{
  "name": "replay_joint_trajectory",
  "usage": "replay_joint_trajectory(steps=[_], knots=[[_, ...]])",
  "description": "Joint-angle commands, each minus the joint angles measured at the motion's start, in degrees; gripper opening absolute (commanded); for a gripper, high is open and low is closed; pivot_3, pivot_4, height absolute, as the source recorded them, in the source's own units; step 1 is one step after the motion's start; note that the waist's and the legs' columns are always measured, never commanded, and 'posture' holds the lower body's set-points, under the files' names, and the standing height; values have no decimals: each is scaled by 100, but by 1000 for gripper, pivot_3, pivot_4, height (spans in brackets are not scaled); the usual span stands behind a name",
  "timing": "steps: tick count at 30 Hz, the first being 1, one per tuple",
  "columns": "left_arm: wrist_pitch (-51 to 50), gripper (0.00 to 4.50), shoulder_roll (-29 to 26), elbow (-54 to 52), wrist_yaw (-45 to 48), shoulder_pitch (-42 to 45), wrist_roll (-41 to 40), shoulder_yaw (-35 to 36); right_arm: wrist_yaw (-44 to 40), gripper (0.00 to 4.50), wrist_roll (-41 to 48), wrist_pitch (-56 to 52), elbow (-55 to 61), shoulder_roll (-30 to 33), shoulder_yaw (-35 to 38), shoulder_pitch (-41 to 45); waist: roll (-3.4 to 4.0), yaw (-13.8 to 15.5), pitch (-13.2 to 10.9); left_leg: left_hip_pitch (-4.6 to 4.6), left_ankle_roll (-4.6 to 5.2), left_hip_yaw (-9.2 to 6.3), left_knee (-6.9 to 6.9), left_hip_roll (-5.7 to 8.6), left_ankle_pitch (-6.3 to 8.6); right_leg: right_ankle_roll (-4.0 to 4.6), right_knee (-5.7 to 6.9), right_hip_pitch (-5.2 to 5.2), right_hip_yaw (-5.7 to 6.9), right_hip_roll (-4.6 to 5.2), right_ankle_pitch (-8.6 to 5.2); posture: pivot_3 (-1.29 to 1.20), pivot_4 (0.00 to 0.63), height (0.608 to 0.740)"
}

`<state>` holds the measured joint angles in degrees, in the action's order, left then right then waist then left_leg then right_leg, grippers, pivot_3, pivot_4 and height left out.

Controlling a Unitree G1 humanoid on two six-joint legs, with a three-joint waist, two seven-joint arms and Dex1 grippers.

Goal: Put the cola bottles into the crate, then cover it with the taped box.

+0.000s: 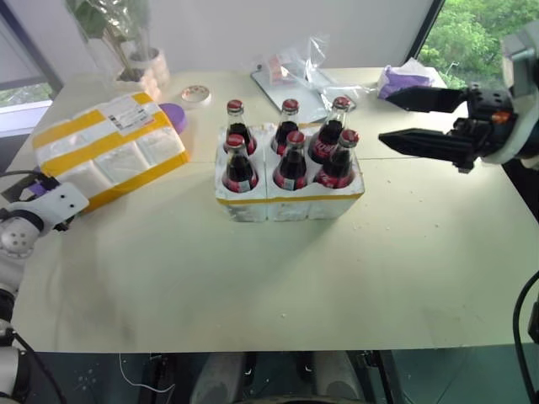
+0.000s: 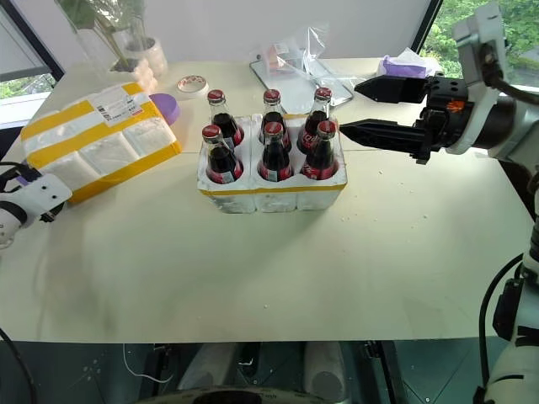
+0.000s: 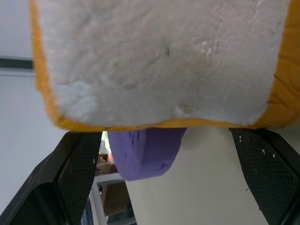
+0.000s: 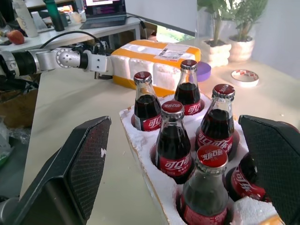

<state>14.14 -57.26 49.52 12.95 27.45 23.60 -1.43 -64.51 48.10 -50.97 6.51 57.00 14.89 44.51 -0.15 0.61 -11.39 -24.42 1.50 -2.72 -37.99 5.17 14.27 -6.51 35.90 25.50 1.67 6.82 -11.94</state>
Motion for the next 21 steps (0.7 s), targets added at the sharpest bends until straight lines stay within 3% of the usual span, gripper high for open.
replay_joint_trajectory(steps=[1,9,12,18,21], knots=[[197,4500,-85,616,-363,429,234,-185,79,4476,146,-40,185,182,348,-37,-2,8,1,0,0,0,-2,0,0,0,2,0,0,0,0,0,150,738],[456,4500,23,1670,-657,1315,501,-697,385,4476,319,-119,369,149,627,-241,-10,17,5,0,1,4,-12,1,0,0,11,-1,0,2,0,0,150,738],[536,3577,68,1865,-614,1475,503,-801,473,4500,369,-120,424,150,683,-315,-12,12,6,0,1,4,-13,1,-1,0,12,-1,0,1,0,0,150,738],[461,670,38,2040,-620,1702,490,-906,636,4500,454,-136,455,215,831,-413,-12,12,7,1,1,7,-14,1,-1,-1,14,-1,-1,1,0,0,150,738],[502,670,-79,1960,-621,1804,461,-880,652,4500,352,-65,429,245,828,-513,-15,12,8,2,1,8,-15,1,-1,0,15,-3,-1,2,0,0,150,738]])
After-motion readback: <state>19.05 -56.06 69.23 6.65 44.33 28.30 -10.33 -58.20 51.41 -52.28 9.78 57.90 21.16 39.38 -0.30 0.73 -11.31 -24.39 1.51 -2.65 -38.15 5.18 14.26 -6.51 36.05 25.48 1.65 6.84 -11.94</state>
